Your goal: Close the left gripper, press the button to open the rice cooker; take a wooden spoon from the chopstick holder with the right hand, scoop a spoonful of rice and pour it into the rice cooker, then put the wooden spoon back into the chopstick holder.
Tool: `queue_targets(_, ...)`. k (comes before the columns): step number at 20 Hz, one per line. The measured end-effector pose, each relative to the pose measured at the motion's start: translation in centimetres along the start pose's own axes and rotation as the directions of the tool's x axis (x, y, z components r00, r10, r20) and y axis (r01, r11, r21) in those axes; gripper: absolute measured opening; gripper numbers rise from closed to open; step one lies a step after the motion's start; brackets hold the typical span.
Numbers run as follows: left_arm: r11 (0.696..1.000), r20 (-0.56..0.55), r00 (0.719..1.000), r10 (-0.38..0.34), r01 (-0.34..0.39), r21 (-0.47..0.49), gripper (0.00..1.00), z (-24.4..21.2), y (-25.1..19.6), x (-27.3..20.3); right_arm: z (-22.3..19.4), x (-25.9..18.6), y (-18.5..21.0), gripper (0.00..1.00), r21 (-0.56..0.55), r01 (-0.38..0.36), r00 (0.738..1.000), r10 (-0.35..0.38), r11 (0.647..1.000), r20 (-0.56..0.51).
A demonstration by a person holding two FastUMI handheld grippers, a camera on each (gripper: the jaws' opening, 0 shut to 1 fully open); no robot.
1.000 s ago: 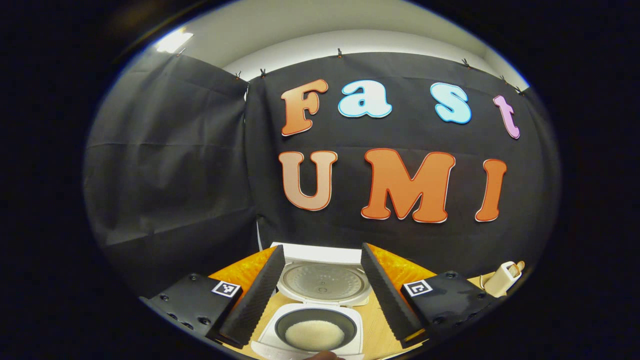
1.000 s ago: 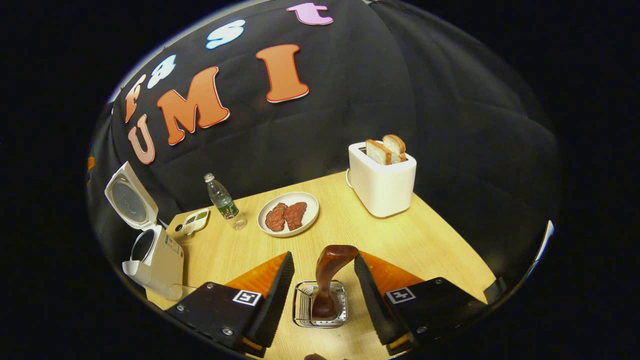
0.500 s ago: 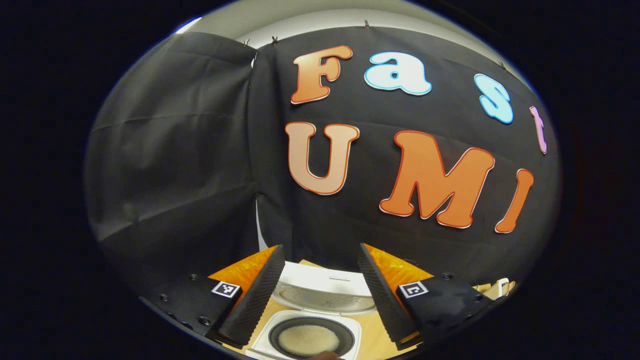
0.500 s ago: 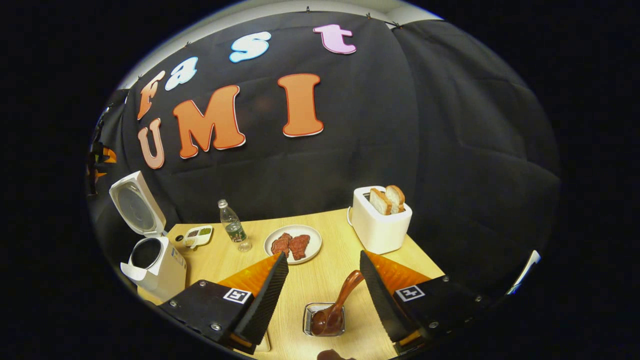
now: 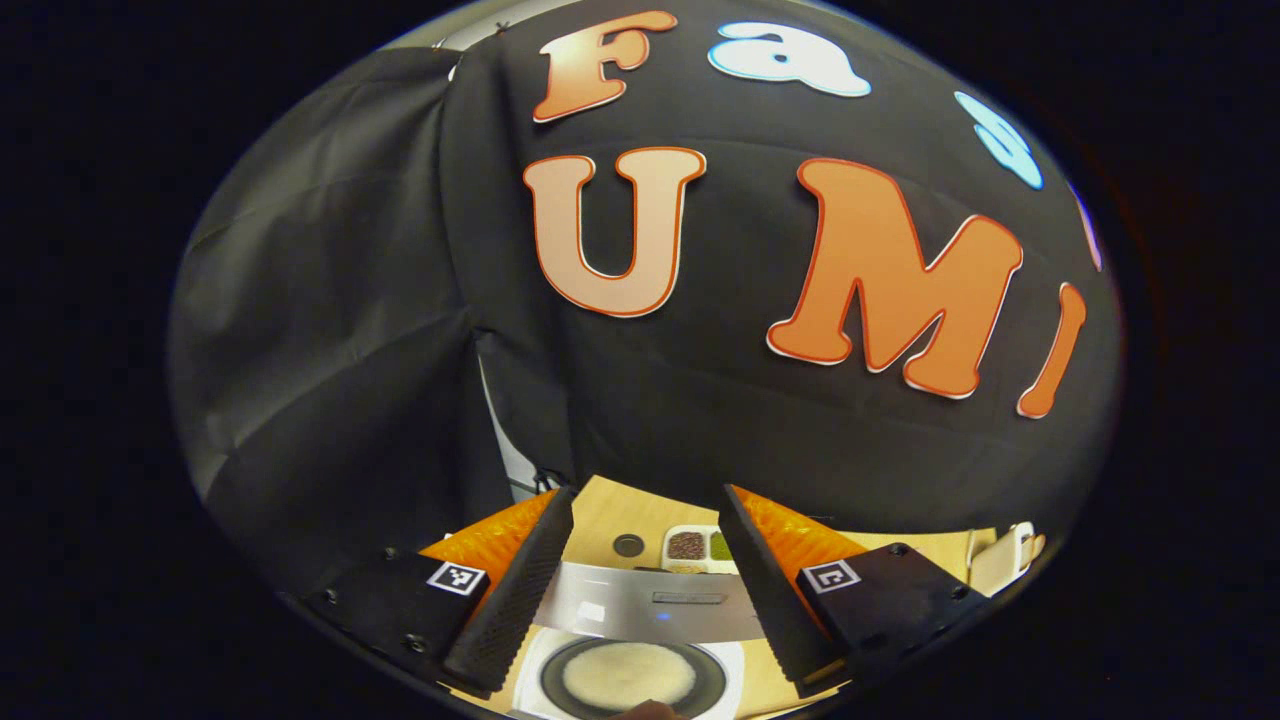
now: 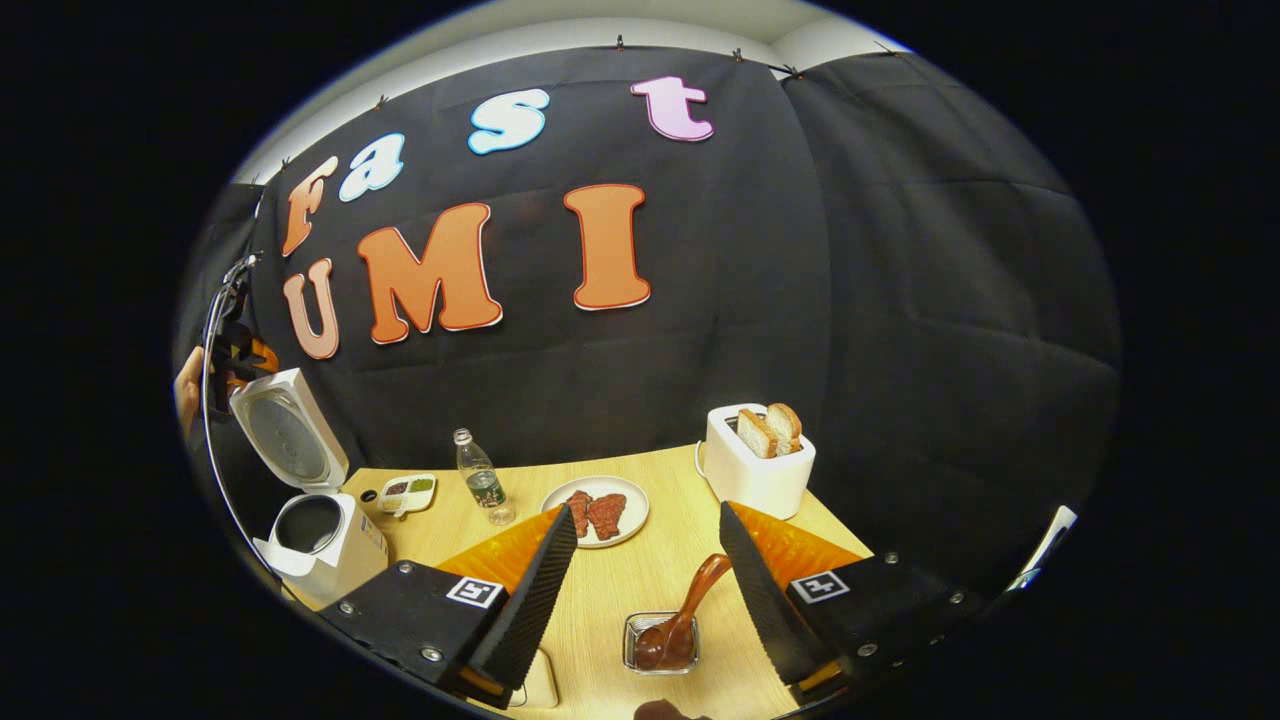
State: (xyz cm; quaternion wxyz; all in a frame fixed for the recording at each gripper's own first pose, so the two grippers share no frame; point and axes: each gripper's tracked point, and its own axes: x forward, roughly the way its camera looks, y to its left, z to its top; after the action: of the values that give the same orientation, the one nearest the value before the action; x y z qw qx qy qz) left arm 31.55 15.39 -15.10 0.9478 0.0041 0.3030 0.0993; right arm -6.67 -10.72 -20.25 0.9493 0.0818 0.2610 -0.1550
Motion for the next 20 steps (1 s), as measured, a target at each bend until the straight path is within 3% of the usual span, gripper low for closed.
queue_targets(1,0.998,-0.006,1.000,0.007,-0.007,0.060,0.98,-0.6,0.1,-0.4,-0.1,0.0,0.2,0.89,0.006,-0.010,1.000,0.010,1.000,-0.001)
queue_targets(4,0.998,-0.027,0.999,-0.043,0.044,0.041,0.96,-2.4,-1.6,-1.2,-0.4,0.3,0.9,0.89,0.010,-0.037,0.999,0.037,0.999,-0.005)
queue_targets(7,0.998,-0.160,0.987,-0.033,0.040,0.041,0.97,-6.8,-1.3,-3.3,-0.8,0.7,1.8,0.89,0.002,-0.079,0.997,0.079,0.997,-0.016)
queue_targets(9,0.999,-0.298,0.955,-0.007,0.023,0.049,0.97,-10.6,-0.6,-4.9,-0.7,0.8,2.3,0.89,-0.003,-0.103,0.995,0.103,0.995,-0.015)
queue_targets(10,0.999,-0.384,0.923,-0.007,0.027,0.046,0.97,-13.3,-0.8,-6.1,-0.7,0.9,2.7,0.89,-0.003,-0.120,0.993,0.120,0.993,-0.012)
queue_targets(11,0.998,-0.388,0.922,-0.010,0.032,0.048,0.97,-14.3,-0.8,-6.1,-0.9,0.9,3.1,0.89,-0.005,-0.135,0.991,0.135,0.991,-0.016)
queue_targets(13,0.999,-0.465,0.885,-0.019,0.041,0.036,0.98,-17.3,-0.5,-7.1,-1.1,1.1,3.5,0.89,-0.020,-0.156,0.988,0.155,0.988,-0.021)
queue_targets(19,0.999,-0.679,0.733,-0.039,0.019,-0.037,0.97,-28.5,-0.5,-7.4,-2.0,1.3,5.2,0.89,-0.035,-0.212,0.977,0.211,0.977,-0.039)
queue_targets(20,0.999,-0.662,0.748,-0.040,0.015,-0.044,0.98,-27.2,-0.4,-6.4,-2.1,1.4,5.4,0.89,-0.041,-0.216,0.976,0.214,0.976,-0.044)
